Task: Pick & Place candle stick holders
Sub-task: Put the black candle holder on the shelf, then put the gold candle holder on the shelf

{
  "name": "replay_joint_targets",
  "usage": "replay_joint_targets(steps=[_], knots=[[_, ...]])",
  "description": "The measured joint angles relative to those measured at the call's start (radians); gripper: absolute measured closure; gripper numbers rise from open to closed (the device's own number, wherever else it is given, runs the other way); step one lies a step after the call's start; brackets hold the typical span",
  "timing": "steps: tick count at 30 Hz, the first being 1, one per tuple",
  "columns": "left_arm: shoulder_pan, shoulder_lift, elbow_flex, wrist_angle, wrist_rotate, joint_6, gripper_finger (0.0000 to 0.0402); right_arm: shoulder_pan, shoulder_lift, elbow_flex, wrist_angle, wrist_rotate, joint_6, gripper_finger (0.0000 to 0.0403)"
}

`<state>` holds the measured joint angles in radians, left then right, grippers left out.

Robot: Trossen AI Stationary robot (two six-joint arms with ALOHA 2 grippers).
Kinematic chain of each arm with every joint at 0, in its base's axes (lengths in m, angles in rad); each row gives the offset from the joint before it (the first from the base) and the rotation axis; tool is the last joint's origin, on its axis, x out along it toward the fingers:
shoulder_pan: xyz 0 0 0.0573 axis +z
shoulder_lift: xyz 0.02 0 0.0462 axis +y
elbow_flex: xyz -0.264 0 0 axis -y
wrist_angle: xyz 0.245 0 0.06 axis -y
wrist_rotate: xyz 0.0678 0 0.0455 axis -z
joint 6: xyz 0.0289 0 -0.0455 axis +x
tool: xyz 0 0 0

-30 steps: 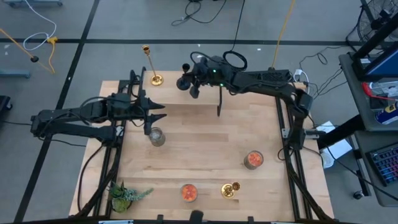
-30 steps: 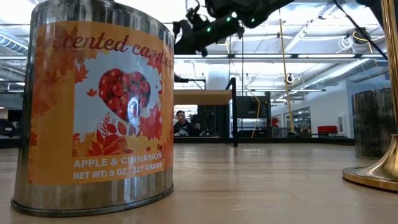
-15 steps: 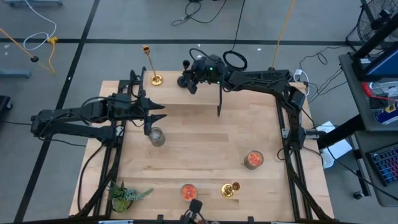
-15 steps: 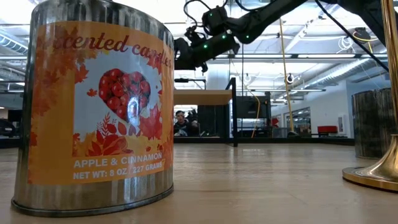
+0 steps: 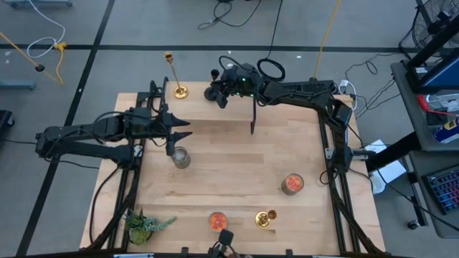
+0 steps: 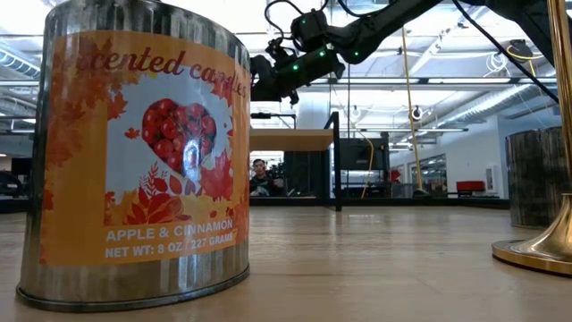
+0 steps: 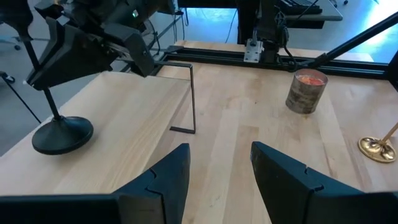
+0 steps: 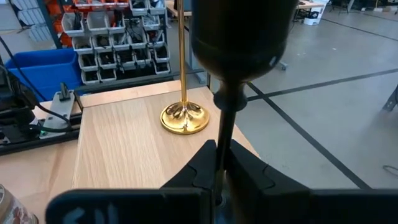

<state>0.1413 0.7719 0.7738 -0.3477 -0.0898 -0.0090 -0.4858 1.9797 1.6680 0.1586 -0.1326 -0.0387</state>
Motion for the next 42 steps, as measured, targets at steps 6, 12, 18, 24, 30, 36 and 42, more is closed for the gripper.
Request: replay_joint_targets(steps=[6, 12, 18, 24, 30, 36, 42], knots=[[0.000, 0.000, 0.000, 0.000, 0.000, 0.000, 0.0224, -0.004, 0.001, -0.040, 0.054, 0.000, 0.004, 0.0383], [0.000, 0.000, 0.000, 0.000, 0.000, 0.000, 0.0224, -0.006, 0.001, -0.055, 0.080, 0.001, 0.000, 0.0382], [0.000, 0.000, 0.000, 0.000, 0.000, 0.000, 0.0224, -0.006, 0.001, -0.055, 0.100, 0.007, -0.001, 0.0357], [0.000, 0.000, 0.000, 0.000, 0.000, -0.019, 0.0224, -0.006, 0.001, -0.055, 0.100, 0.008, -0.003, 0.0318], [0.000, 0.000, 0.000, 0.000, 0.000, -0.024, 0.0224, -0.006, 0.001, -0.055, 0.099, 0.002, 0.000, 0.0288], [0.000, 0.000, 0.000, 0.000, 0.000, -0.026, 0.0224, 0.021, -0.053, -0.055, 0.009, 0.001, -0.018, 0.0270], [0.000, 0.000, 0.000, -0.003, 0.000, -0.026, 0.0224, 0.065, -0.159, -0.055, -0.215, 0.001, -0.060, 0.0266]])
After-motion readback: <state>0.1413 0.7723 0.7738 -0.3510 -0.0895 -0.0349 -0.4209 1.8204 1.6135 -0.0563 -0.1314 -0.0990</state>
